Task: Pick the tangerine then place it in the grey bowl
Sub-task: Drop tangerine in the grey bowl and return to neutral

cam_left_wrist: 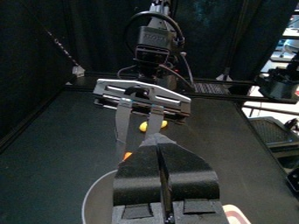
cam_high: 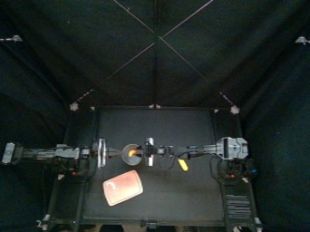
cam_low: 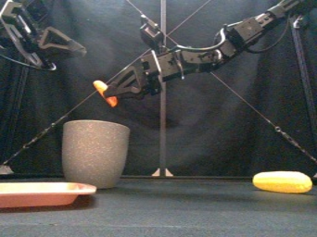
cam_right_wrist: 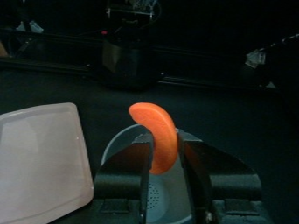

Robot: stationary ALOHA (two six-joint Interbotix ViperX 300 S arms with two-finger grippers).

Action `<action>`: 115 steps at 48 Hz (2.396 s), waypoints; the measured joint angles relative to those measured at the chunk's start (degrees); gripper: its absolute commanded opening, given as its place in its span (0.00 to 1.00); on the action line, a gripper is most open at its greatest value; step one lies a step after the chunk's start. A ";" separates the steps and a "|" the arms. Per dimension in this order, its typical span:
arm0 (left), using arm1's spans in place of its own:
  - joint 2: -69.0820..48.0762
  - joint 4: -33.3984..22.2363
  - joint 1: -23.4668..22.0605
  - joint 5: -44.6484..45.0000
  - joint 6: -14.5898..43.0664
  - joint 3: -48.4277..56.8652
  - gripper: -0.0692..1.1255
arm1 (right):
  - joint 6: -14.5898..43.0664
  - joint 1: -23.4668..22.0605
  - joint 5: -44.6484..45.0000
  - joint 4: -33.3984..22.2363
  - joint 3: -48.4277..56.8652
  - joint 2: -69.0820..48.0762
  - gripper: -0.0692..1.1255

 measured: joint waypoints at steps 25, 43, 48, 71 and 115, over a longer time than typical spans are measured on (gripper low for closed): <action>0.00 0.00 0.00 0.09 0.00 0.35 0.14 | -0.18 0.09 -0.09 3.69 0.00 0.00 0.77; 0.00 0.09 -0.09 0.00 0.00 0.53 0.14 | 0.00 1.41 -4.04 7.82 11.78 -6.59 0.77; 0.00 0.09 0.00 0.00 0.00 0.62 0.14 | 0.18 2.11 -6.86 9.93 15.82 -10.28 0.77; 0.00 0.35 0.00 0.00 0.00 1.85 0.14 | 0.18 3.25 -12.22 15.38 29.09 -23.64 0.77; 0.00 -0.09 0.00 -0.18 -0.18 2.72 0.14 | 0.18 3.08 -12.57 15.29 30.94 -24.96 0.77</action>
